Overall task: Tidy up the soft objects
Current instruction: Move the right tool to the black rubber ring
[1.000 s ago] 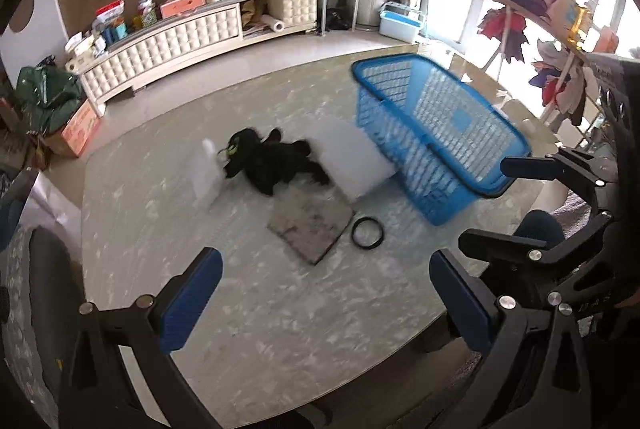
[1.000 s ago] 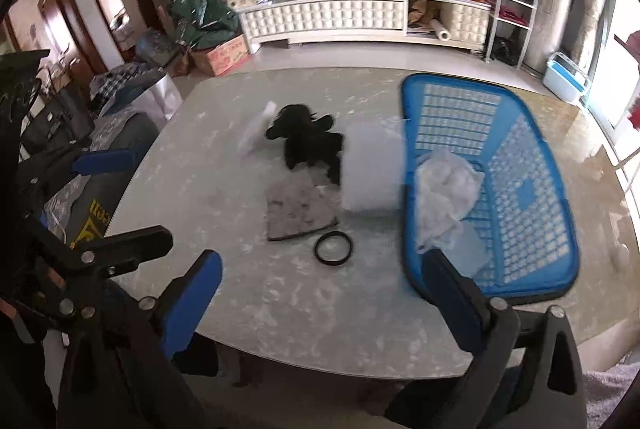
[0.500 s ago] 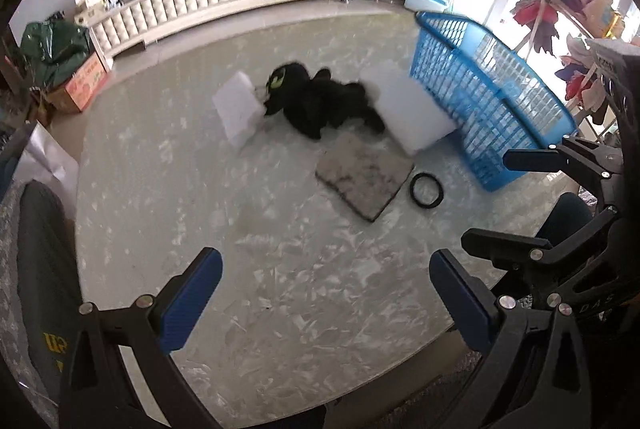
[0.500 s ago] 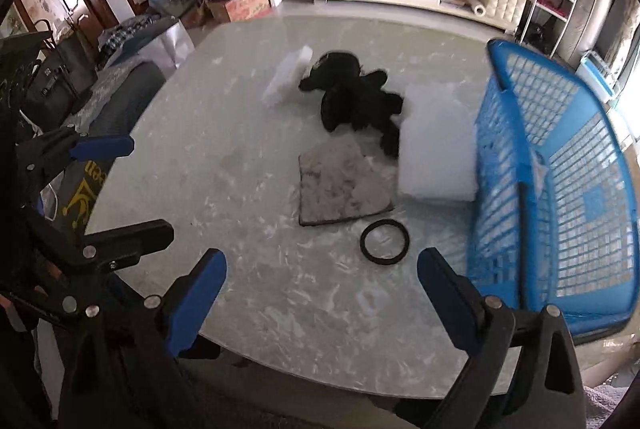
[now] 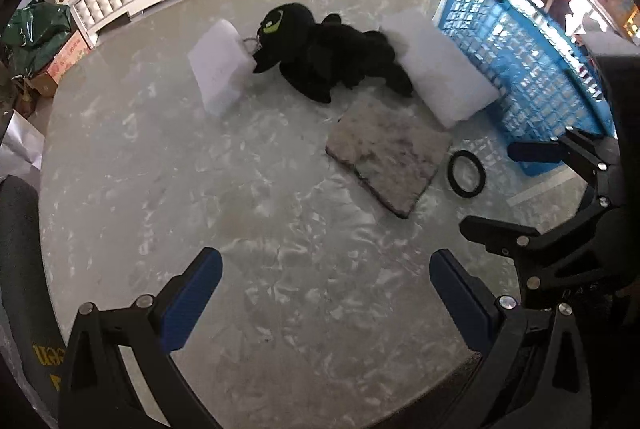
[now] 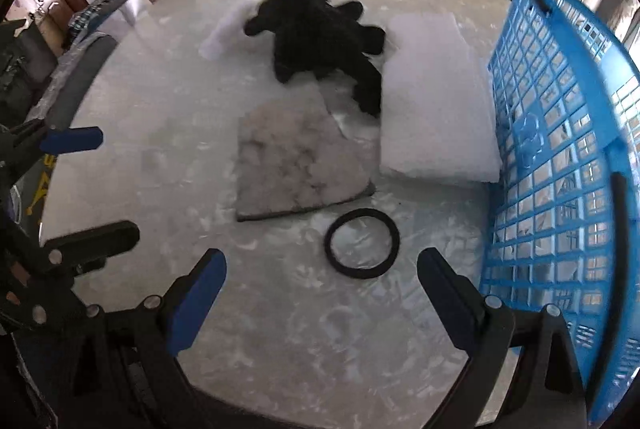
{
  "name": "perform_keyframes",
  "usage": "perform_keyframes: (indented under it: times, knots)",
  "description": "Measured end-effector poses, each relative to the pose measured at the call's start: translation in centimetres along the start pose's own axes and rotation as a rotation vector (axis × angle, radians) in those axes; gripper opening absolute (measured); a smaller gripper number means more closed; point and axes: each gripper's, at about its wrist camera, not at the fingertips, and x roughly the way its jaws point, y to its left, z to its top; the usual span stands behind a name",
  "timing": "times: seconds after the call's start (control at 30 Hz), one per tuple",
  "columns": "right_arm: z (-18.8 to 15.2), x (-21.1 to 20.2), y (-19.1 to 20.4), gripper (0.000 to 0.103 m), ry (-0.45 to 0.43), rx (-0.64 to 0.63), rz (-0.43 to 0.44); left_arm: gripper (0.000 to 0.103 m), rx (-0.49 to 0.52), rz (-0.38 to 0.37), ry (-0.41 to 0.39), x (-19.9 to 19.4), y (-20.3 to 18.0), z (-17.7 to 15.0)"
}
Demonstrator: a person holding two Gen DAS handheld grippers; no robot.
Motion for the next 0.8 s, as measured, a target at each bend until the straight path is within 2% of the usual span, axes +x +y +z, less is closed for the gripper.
perform_keyframes:
  times: [0.37,0.53,0.67,0.8]
  knots:
    - [0.2,3.2,-0.8,0.094,0.023,-0.016,-0.054,0.103,0.028,0.015,0.004,3.0,0.3,1.5]
    - [-0.1,4.2,-1.6,0.086,0.045,0.000,-0.064,0.103,0.034,0.015,0.010,3.6,0.6,1.3]
    - [-0.4,4.6,-1.5,0.083,0.042,-0.006,-0.069,0.103,0.033,0.009,0.006,3.8,0.8,1.1]
    - [-1.0,4.3,-2.1,0.071,0.031,-0.022,-0.065,0.103,0.032,-0.002,-0.005,3.7,0.8,1.3]
